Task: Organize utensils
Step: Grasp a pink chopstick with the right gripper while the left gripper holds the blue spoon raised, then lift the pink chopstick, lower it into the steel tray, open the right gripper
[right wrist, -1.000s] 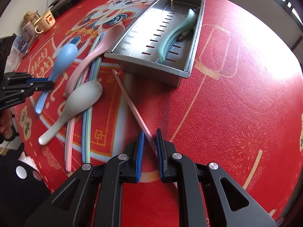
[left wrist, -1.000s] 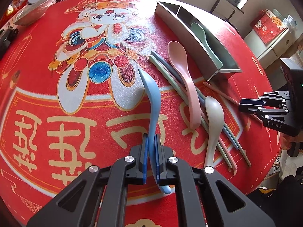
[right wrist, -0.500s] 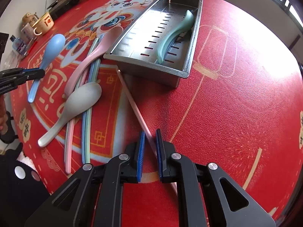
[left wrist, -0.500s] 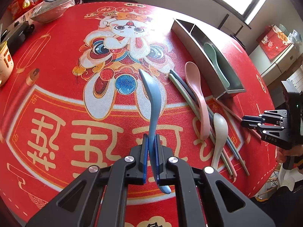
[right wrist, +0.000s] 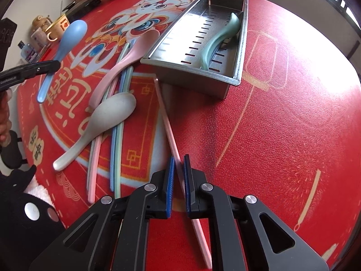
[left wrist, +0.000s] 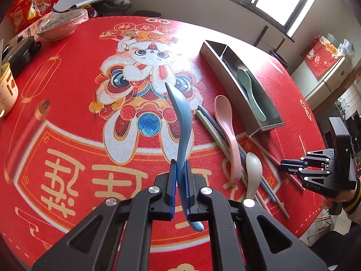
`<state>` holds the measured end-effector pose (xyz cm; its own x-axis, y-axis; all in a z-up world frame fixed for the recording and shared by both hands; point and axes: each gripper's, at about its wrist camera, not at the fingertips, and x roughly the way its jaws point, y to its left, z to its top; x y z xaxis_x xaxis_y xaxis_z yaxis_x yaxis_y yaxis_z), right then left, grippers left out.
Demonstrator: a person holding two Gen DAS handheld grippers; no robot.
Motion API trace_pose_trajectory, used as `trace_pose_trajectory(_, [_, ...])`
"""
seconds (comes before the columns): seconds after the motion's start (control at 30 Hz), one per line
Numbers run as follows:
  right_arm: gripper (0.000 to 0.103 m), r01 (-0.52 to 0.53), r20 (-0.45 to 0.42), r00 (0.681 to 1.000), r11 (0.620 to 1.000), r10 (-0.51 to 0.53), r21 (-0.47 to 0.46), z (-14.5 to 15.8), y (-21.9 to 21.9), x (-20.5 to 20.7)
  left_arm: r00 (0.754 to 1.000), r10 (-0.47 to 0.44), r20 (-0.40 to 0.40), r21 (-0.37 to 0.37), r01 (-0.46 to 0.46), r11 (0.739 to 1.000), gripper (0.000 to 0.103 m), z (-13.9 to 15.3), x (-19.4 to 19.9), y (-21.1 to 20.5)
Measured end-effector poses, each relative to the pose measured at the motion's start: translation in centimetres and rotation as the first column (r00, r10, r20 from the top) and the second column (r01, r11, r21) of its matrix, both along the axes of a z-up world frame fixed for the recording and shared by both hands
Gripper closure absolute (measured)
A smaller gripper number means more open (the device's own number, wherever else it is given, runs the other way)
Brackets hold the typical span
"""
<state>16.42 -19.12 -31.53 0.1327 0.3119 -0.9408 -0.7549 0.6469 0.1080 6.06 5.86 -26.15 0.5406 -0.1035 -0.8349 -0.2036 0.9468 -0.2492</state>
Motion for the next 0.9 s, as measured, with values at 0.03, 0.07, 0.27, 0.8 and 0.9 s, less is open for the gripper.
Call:
trace_pose_trajectory(0.03, [0.096, -0.005, -0.004, 1.0, 1.0, 0.005, 0.001, 0.0, 0.0, -0.2, 1.0, -0.006, 0.001, 0.0, 0.006, 1.0, 0.097, -0.1, 0.2, -0.2])
trace_pose_trajectory(0.07, [0.096, -0.01, -0.008, 1.0, 1.0, 0.01, 0.002, 0.0, 0.0, -0.4, 1.0, -0.012, -0.001, -0.001, 0.012, 1.0, 0.097, -0.2, 0.3, -0.3])
trace_pose_trajectory(0.27, [0.097, -0.003, -0.026, 1.0, 1.0, 0.003, 0.017, 0.3, -0.7, -1.0, 0.999, -0.032, -0.01, -0.016, 0.032, 0.999, 0.097, -0.7, 0.9, -1.0])
trace_pose_trajectory(0.8, [0.097, 0.113, -0.028, 0.994, 0.981, -0.11, 0.16, 4.1, -5.9, -1.9, 0.998, -0.055, -0.001, -0.035, 0.055, 0.998, 0.097, -0.9, 1.7, -1.8])
trace_pose_trajectory(0.9, [0.097, 0.167, -0.021, 0.986, 0.952, -0.167, 0.256, 6.3, -6.4, -0.7, 0.999, -0.053, 0.008, -0.034, 0.054, 0.998, 0.097, -0.6, 1.7, -1.8])
